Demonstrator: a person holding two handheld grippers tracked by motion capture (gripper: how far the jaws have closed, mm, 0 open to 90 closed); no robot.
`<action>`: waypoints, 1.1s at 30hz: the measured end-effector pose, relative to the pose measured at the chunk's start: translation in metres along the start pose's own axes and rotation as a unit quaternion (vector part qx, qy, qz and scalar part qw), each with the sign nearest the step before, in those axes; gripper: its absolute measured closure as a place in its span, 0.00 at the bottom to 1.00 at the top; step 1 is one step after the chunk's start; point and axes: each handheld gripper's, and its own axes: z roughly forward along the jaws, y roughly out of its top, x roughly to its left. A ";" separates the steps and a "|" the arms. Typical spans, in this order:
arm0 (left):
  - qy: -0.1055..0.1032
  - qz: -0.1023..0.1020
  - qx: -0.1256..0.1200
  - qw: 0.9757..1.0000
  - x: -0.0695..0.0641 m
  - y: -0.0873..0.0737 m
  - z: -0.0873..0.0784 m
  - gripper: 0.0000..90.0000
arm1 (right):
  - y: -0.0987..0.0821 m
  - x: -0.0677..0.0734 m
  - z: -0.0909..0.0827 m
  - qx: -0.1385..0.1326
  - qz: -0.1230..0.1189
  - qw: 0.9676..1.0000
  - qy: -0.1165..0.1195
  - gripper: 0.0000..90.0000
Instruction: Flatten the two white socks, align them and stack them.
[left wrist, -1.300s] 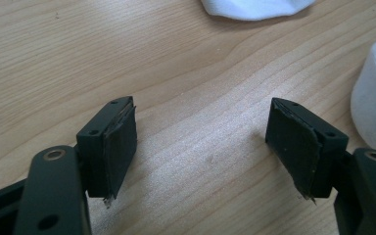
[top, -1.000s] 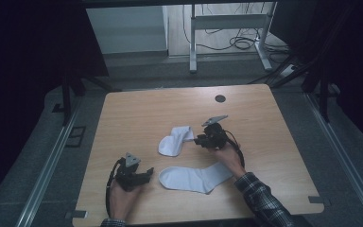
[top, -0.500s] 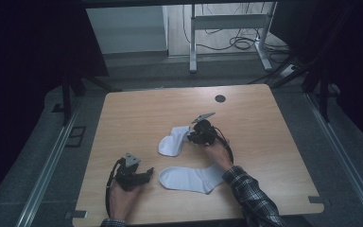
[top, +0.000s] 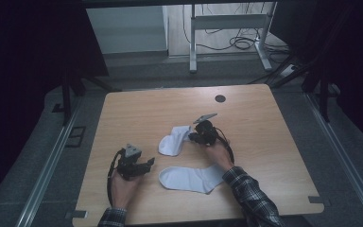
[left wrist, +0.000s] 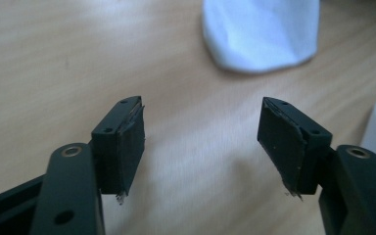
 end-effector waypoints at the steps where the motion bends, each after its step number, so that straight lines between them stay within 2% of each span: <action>1: -0.004 0.001 -0.002 1.000 0.000 0.004 0.003 0.42 | 0.000 0.000 0.000 -0.001 0.001 1.000 0.001 0.94; 6: -0.013 0.008 -0.006 1.000 -0.005 0.021 0.020 0.46 | 0.000 -0.001 0.000 0.000 0.002 1.000 0.004 0.94; 10: -0.012 0.018 -0.002 1.000 -0.009 0.032 0.034 0.50 | 0.000 0.000 -0.001 0.002 0.003 1.000 0.004 0.94; 13: -0.006 0.023 0.008 1.000 -0.010 0.036 0.045 0.58 | 0.000 -0.002 -0.001 0.002 0.003 1.000 0.008 0.94; 16: -0.012 0.022 0.028 0.999 -0.009 0.038 0.054 0.67 | 0.000 -0.002 0.000 0.002 0.004 1.000 0.009 0.94; 17: -0.016 0.021 0.030 0.999 -0.009 0.037 0.055 0.75 | 0.000 -0.002 -0.001 0.002 0.006 1.000 0.009 0.94; 19: -0.030 0.008 0.028 0.999 -0.008 0.037 0.055 0.84 | 0.000 -0.002 -0.001 0.004 0.004 1.000 0.009 0.94; 21: -0.026 0.007 0.029 0.999 -0.008 0.037 0.055 0.94 | 0.001 0.001 -0.002 0.009 -0.004 1.000 -0.002 0.96; 25: -0.016 0.001 0.027 1.000 -0.005 0.037 0.053 0.95 | 0.001 0.006 -0.007 0.022 -0.029 0.999 -0.014 0.96; 28: -0.009 -0.007 0.019 1.000 0.000 0.036 0.049 0.96 | -0.001 0.004 -0.014 0.025 -0.038 0.999 -0.021 0.97; 33: 0.003 -0.014 0.002 1.000 0.005 0.038 0.040 0.96 | -0.004 -0.005 -0.036 0.018 -0.034 0.999 -0.034 0.97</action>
